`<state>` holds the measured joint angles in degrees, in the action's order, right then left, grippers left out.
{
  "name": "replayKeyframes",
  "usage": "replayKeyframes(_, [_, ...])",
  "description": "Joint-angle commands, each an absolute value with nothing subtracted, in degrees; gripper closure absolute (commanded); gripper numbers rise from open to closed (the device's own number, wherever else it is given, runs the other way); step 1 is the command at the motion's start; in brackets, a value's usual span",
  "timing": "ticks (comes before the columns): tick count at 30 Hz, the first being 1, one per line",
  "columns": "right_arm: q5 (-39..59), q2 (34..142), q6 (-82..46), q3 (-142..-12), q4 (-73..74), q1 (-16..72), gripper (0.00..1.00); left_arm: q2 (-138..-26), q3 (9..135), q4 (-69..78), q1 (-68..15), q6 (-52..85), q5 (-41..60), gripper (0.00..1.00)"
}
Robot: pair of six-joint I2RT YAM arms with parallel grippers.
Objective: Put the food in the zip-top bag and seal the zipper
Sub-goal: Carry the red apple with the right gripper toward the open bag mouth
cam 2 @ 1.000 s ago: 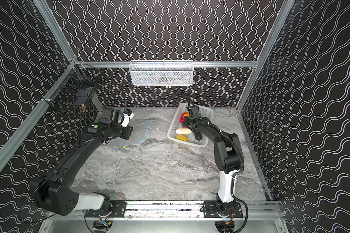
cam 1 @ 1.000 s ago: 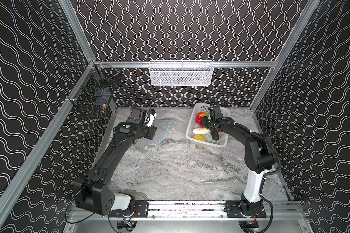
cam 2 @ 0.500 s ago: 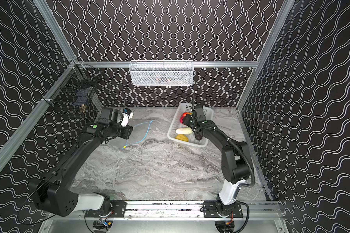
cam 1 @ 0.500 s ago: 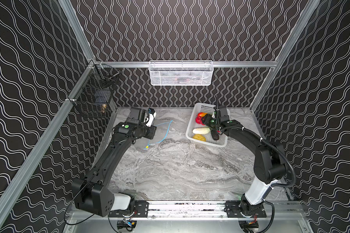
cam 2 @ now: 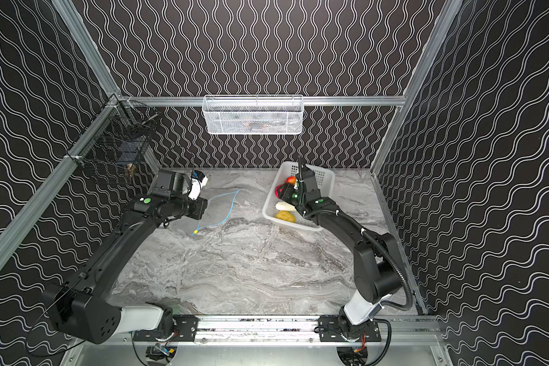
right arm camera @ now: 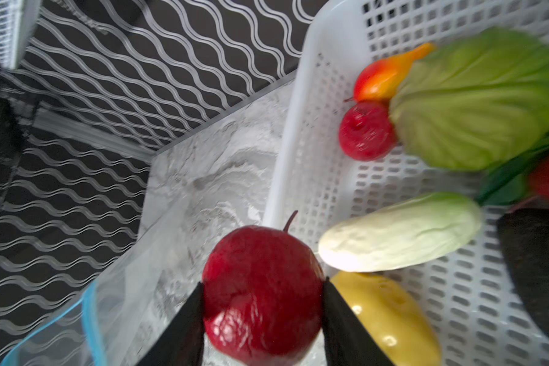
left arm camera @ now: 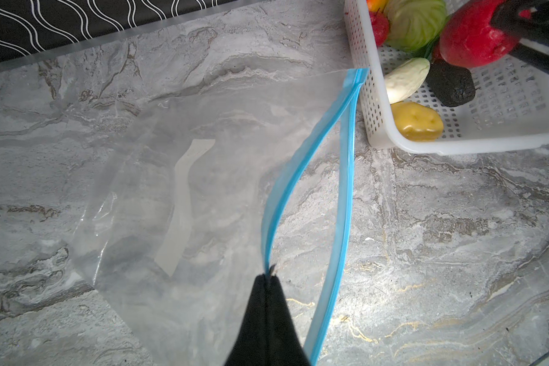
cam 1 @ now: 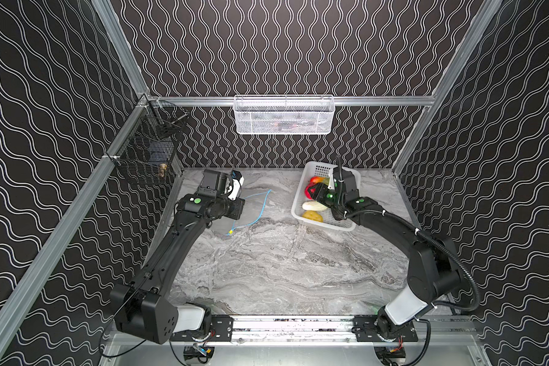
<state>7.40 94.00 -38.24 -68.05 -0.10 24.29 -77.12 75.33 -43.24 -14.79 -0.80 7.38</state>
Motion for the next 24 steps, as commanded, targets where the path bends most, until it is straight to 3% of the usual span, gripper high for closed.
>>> replayKeyframes(1, [9.7,92.5,-39.3,-67.1,8.4,26.3,0.74,-77.4,75.1,-41.5,-14.7,0.7,6.4,1.0])
replayKeyframes(24, [11.3,91.5,-39.7,-68.7,15.6,41.7,0.74,-83.1,85.4,-47.1,-14.7,0.8,5.5,1.0])
